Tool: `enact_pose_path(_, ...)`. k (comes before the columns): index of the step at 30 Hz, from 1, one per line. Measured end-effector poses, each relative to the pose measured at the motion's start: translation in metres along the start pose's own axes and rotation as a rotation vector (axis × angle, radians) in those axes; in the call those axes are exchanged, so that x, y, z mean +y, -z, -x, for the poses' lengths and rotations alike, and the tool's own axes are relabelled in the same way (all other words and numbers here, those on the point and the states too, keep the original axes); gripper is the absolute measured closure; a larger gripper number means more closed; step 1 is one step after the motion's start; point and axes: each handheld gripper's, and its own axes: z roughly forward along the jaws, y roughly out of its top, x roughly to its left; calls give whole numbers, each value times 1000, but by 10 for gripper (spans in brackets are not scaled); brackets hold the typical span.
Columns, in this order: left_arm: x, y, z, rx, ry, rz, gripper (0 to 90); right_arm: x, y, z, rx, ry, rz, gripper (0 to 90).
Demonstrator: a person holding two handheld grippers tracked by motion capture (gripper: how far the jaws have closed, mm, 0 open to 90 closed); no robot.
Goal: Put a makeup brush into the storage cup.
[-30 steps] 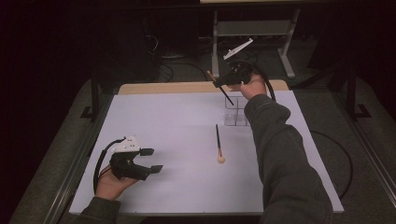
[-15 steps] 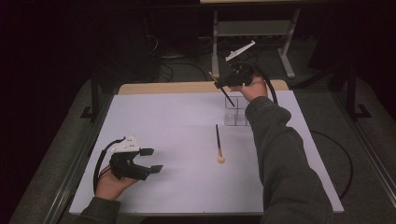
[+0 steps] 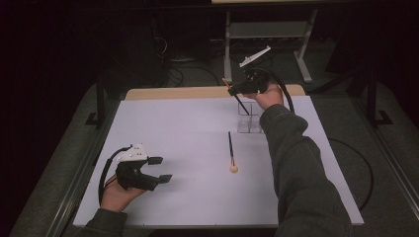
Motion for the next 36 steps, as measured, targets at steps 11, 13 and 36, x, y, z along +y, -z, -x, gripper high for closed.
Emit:
enact_pose_path(11,0,-1,0,2,2,7,264,-7,-2,0,-3,-11,-9,819)
enact_pose_path(13,0,-1,0,1,10,12,264,-7,-3,0,-3,-9,-12,818)
enact_pose_path(36,0,-1,1,2,10,9,264,-20,-5,1,-20,-30,-35,815)
